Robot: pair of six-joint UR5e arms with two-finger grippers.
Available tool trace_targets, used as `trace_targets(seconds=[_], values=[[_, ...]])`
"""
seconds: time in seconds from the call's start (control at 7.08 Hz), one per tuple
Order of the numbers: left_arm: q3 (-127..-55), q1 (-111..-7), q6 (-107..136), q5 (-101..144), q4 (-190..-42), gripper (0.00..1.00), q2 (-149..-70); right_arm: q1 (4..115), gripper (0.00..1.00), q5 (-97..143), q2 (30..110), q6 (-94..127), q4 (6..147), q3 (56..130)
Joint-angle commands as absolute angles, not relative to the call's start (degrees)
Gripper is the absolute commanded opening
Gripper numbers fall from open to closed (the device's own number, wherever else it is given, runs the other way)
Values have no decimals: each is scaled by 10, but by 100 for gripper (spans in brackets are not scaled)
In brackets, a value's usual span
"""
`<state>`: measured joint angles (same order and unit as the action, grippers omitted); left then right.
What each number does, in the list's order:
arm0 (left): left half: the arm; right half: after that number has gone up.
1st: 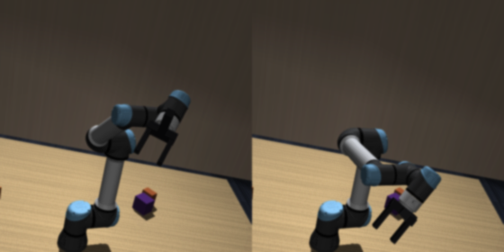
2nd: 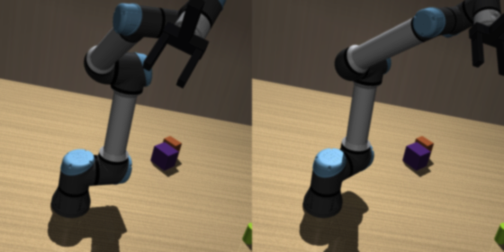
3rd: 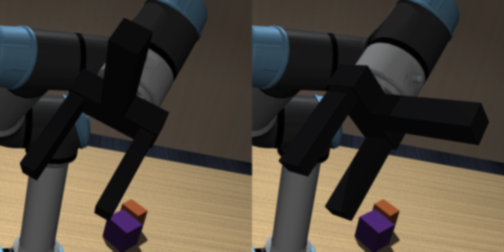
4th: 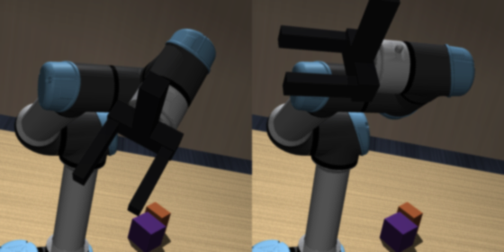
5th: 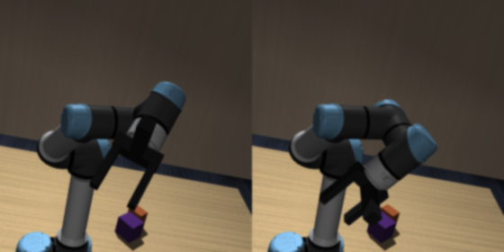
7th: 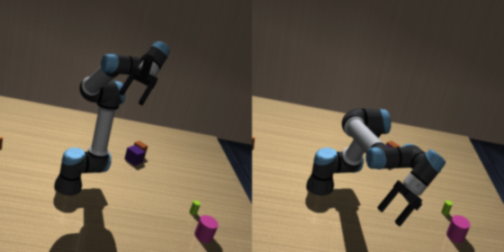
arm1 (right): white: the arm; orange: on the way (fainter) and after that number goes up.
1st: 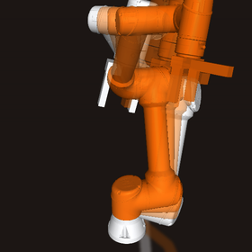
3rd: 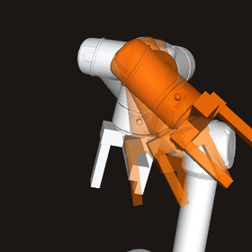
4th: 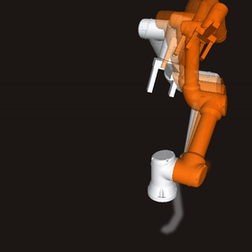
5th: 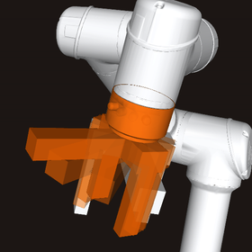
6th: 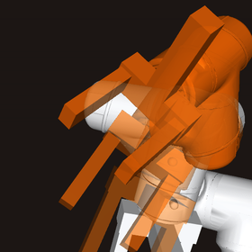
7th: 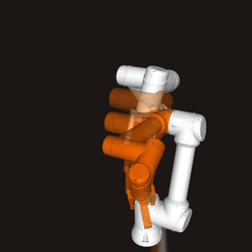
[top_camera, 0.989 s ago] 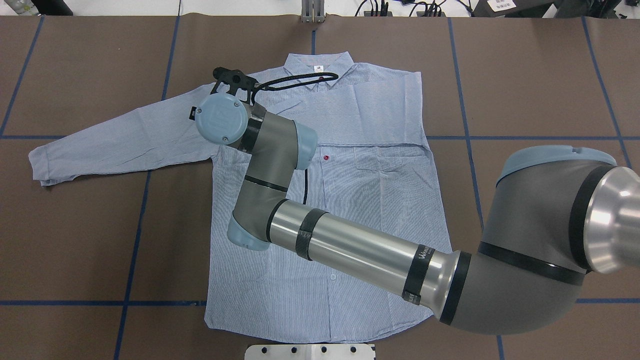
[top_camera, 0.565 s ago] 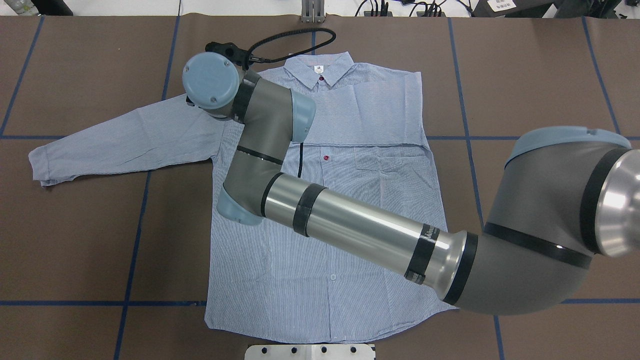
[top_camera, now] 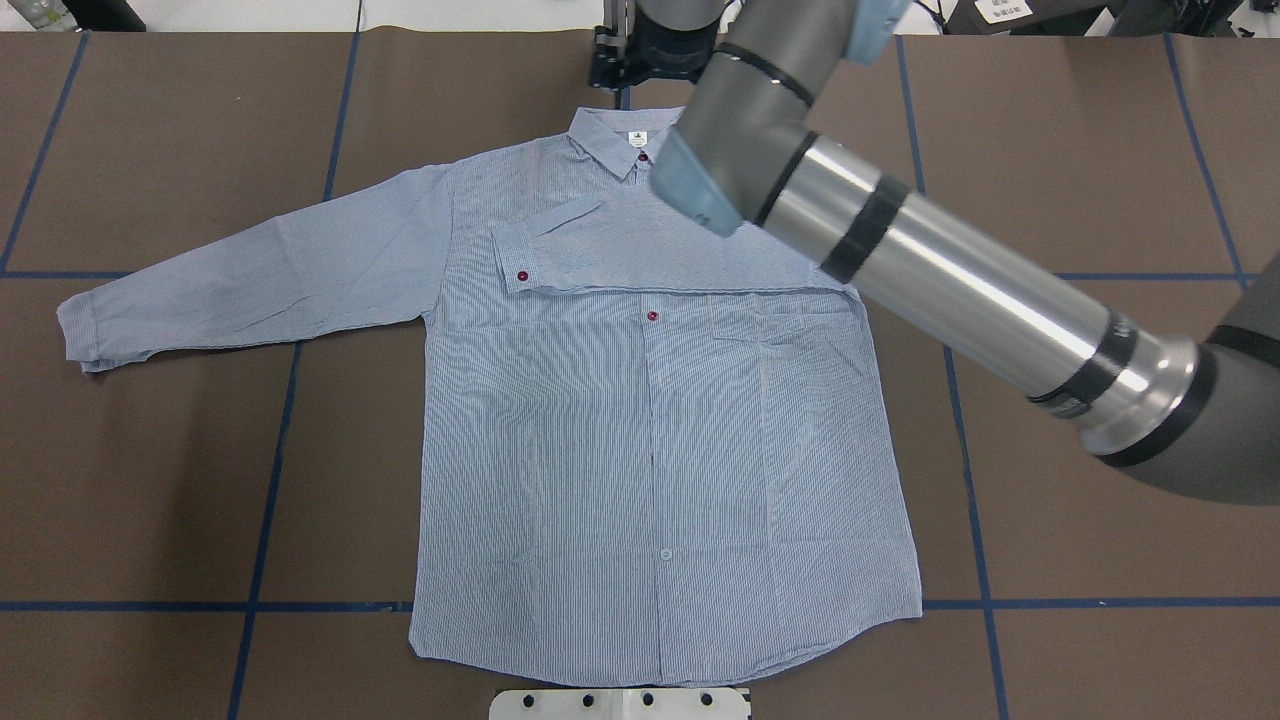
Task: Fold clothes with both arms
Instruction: 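Lay the sleeve on the chest, release, and raise the right gripper away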
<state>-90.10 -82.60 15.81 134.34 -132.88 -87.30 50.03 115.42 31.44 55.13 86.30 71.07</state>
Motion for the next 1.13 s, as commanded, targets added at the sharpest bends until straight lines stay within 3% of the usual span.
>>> trace_targets(seconds=[0.0, 0.28, 0.57, 0.99], values=[[-874, -746, 249, 1310, -1410, 100, -873, 602, 100, 1225, 478, 388, 867, 835], [-837, -672, 383, 1224, -1511, 100, -871, 668, 100, 1264, 584, 260, 862, 888], [-791, -647, 433, 1223, -1568, 100, -871, 670, 100, 1273, 599, 258, 860, 895], [-789, -583, 511, 1187, -1570, 97, -872, 670, 100, 1272, 599, 258, 860, 895]])
